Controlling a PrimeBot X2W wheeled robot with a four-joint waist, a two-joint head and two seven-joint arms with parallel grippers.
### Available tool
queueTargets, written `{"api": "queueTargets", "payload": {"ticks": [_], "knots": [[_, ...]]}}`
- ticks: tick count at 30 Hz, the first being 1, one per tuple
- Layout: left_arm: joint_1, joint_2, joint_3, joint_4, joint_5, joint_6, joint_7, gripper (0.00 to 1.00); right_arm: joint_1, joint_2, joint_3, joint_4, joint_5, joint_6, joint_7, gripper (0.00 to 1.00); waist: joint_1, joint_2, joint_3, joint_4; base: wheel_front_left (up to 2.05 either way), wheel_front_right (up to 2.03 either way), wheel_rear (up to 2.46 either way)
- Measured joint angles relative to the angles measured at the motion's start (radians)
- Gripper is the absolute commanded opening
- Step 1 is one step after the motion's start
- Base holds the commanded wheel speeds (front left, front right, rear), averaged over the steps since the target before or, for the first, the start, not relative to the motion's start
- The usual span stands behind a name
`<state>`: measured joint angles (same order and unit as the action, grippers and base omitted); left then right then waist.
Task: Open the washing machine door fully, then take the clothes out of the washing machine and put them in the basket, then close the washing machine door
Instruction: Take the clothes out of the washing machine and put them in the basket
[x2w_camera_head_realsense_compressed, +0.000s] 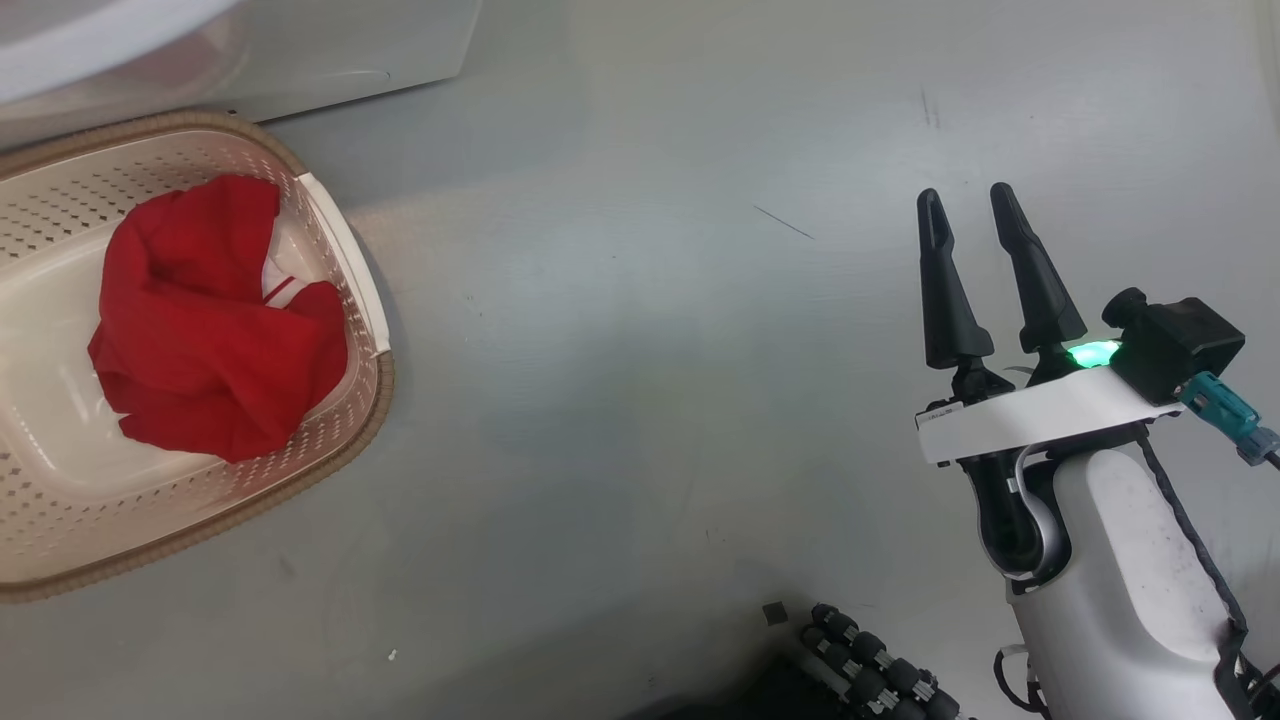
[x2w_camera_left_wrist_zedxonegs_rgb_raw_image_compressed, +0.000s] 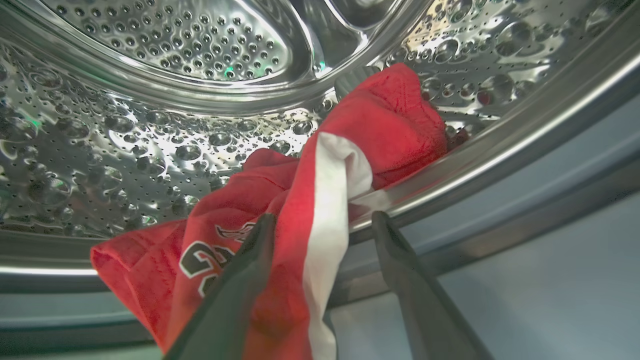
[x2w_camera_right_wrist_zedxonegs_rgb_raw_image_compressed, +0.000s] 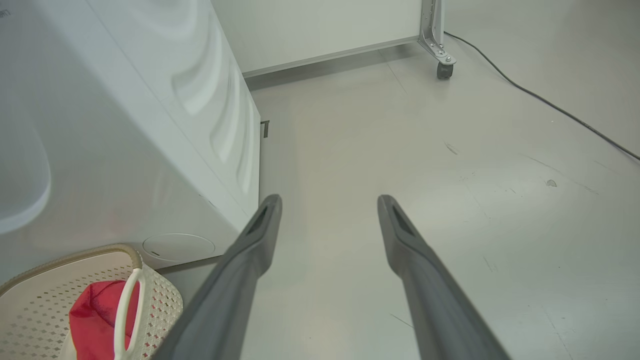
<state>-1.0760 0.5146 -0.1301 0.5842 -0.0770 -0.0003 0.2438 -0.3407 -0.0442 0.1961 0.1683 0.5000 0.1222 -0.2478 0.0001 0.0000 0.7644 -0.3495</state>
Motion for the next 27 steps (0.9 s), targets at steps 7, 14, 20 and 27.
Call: {"api": "queueTargets", "payload": {"ticks": [7,14,20,27], "knots": [[-0.044,0.003,-0.001,0.056,0.015,0.02,0.003,1.0,0.0,0.0,0.001,-0.001,0.0,0.0,0.0,1.0,0.0,0.0,0.013,-0.004,0.0,0.0,0.0],[-0.087,0.004,-0.003,0.09,0.019,0.026,0.002,1.0,-0.001,0.001,0.002,-0.001,0.0,0.0,0.0,1.0,0.0,0.0,0.028,-0.006,0.0,0.0,0.0],[-0.107,-0.01,-0.005,0.122,0.019,0.027,-0.018,0.0,-0.007,0.002,0.001,-0.001,0.0,0.0,0.0,1.0,0.0,0.0,0.035,-0.004,0.0,0.0,0.0],[-0.108,-0.044,-0.013,0.163,0.018,0.027,-0.074,0.0,-0.019,0.002,-0.01,0.007,-0.001,0.0,0.0,1.0,0.0,0.0,0.018,0.007,0.0,0.0,0.0]]}}
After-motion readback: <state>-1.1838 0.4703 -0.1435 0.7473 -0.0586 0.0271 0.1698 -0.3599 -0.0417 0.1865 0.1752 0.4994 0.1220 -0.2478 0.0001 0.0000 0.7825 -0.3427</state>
